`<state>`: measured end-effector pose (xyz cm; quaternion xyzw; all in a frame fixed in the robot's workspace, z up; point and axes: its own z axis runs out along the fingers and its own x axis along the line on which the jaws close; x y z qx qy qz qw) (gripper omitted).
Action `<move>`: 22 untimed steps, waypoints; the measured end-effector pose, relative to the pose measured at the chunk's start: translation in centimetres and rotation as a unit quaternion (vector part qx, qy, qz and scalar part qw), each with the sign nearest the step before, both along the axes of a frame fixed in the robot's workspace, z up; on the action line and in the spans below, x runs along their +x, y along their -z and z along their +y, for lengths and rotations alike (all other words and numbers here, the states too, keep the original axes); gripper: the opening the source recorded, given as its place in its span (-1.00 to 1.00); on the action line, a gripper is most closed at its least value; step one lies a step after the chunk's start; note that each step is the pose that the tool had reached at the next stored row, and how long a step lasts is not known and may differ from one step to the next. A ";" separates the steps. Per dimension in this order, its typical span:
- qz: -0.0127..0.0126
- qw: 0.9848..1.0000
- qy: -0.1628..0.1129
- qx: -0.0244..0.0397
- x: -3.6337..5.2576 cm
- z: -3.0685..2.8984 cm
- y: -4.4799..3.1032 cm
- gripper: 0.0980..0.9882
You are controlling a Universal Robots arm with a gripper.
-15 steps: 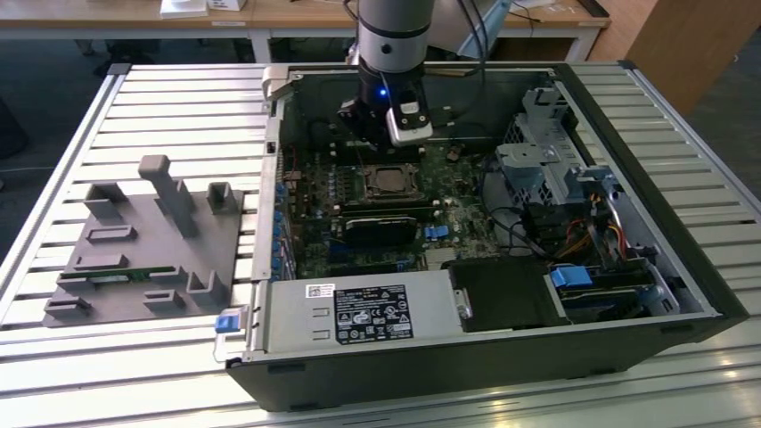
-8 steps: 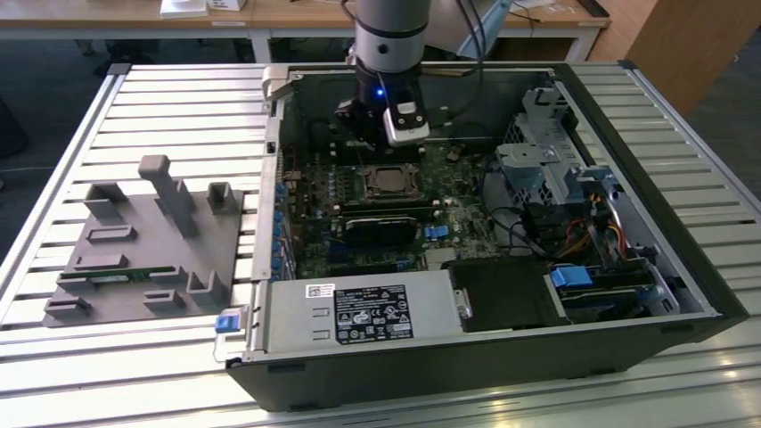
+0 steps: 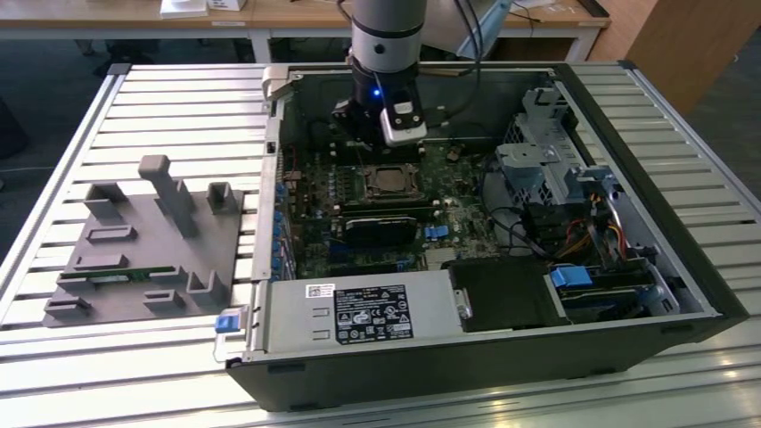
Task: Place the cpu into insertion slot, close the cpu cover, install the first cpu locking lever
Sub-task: 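Close the cpu cover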
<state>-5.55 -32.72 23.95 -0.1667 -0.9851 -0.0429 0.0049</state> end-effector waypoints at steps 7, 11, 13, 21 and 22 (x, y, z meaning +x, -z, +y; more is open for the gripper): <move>0.000 1.000 -0.009 0.000 0.00 0.00 -1.13 -0.98; 0.000 1.000 -0.009 0.000 0.00 0.00 -2.32 -0.98; 0.000 1.000 -0.013 0.000 0.00 0.00 -2.32 -0.98; 0.000 0.997 -0.079 0.000 -0.01 0.01 -2.32 -0.98; 0.000 0.996 -0.088 0.000 -0.01 0.00 -2.32 -0.98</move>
